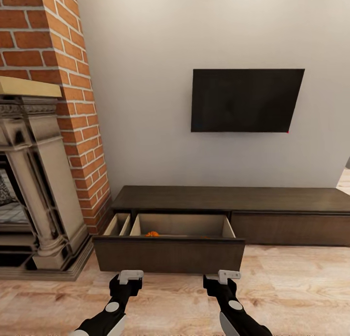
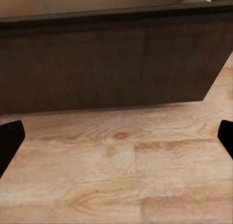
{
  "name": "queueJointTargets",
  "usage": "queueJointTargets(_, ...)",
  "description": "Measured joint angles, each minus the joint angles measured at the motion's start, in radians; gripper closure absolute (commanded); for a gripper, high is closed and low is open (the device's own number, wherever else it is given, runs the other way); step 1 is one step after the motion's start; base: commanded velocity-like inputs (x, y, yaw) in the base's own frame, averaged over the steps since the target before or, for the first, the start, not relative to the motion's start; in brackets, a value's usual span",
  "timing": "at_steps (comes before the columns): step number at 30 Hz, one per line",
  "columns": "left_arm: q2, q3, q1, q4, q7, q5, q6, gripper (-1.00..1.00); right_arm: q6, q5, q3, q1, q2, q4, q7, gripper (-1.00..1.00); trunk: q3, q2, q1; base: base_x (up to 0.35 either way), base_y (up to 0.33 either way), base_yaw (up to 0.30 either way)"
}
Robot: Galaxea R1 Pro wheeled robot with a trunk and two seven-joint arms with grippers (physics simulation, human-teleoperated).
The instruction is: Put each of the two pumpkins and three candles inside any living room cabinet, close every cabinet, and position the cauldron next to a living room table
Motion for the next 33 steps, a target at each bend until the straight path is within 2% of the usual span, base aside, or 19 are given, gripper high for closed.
queueJointTargets(33, 0.002, 0.000, 0.000, -0.001, 0.000, 0.002, -0.023, -1.00, -0.002, -0.002, -0.003, 0.000, -0.002, -0.008, 0.000, -1.00, -0.103, -0.231, 0.127, 0.000, 0.000, 0.000)
